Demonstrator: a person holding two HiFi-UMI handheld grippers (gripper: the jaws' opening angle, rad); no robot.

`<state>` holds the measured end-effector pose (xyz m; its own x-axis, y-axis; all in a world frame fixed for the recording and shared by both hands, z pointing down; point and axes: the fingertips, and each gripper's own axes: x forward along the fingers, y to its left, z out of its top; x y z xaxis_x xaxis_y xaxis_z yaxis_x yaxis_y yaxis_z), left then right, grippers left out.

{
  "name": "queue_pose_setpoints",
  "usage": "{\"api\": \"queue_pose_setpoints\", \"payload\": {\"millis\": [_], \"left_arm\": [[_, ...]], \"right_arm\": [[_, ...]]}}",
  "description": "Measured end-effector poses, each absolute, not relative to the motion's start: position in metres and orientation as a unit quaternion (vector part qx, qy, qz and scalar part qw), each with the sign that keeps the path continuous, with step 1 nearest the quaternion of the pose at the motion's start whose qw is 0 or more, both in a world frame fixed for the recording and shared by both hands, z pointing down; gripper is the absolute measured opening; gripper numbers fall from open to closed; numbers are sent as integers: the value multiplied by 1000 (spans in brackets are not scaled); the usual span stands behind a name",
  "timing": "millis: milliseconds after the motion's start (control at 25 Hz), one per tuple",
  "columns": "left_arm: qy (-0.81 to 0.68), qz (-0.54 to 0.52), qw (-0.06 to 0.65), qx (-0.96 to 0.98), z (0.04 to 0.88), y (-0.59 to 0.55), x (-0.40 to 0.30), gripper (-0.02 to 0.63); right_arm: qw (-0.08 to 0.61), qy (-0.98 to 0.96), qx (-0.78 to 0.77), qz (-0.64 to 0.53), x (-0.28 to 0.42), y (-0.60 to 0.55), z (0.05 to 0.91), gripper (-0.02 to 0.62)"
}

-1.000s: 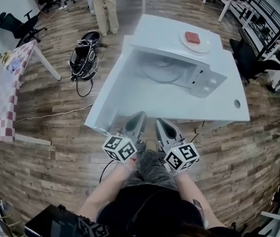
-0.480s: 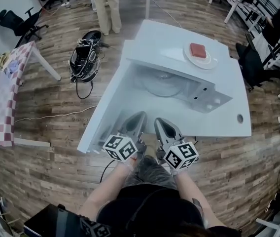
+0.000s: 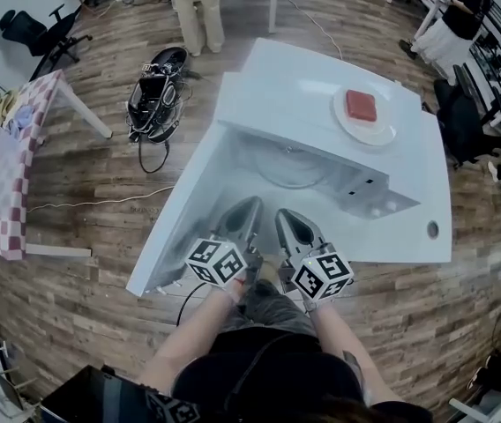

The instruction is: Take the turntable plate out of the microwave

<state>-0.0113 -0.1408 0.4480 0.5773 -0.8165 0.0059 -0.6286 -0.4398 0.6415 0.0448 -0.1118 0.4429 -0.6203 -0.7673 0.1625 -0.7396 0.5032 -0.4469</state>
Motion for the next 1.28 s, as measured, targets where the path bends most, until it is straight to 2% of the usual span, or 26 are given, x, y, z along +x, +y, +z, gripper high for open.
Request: {"api": "queue_pose_setpoints", "payload": {"millis": [880, 1280], "left_arm": [[-455, -130, 345, 811, 498, -176, 19, 20], [-453, -109, 369, 804, 517, -179, 11, 21]], "right_arm": [[-19, 840, -434, -325, 67, -153, 502, 20], [16, 766, -470, -439, 77, -163, 529, 21]]}}
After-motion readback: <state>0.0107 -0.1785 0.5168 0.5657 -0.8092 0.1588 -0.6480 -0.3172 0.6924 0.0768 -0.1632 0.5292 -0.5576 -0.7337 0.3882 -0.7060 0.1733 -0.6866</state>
